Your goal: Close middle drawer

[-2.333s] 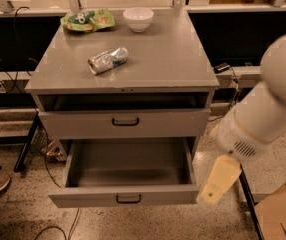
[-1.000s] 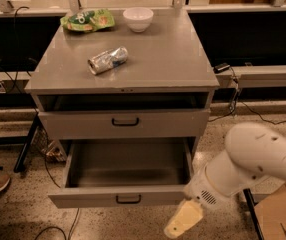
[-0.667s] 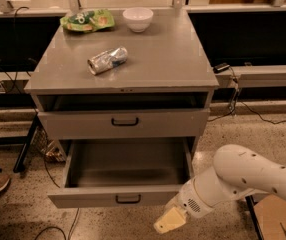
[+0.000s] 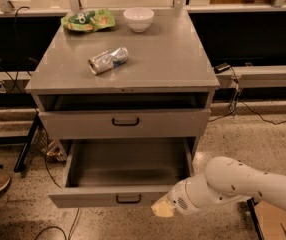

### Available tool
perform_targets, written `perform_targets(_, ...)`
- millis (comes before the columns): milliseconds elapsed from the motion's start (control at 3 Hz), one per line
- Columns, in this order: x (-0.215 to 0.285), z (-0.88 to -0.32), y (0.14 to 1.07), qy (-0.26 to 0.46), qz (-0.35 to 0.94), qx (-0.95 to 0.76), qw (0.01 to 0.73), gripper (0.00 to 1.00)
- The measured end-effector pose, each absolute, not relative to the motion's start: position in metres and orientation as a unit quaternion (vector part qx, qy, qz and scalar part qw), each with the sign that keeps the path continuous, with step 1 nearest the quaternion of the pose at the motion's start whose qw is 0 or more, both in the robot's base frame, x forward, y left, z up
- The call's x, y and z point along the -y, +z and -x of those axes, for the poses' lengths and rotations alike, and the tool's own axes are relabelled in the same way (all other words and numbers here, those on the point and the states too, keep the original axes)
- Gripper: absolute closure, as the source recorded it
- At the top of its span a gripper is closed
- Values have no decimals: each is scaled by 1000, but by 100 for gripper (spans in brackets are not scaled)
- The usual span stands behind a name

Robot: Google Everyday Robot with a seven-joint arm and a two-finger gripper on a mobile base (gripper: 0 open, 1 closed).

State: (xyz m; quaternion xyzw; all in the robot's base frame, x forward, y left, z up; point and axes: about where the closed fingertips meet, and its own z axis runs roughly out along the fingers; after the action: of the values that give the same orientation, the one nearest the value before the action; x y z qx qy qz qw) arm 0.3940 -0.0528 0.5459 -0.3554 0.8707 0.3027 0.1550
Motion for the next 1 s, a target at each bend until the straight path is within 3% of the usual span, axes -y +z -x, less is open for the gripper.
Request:
perform_targets(333,52,-393,545,304,356,-870,154,100)
perform_targets(1000,63,-407,520,290,347,-876,167,100)
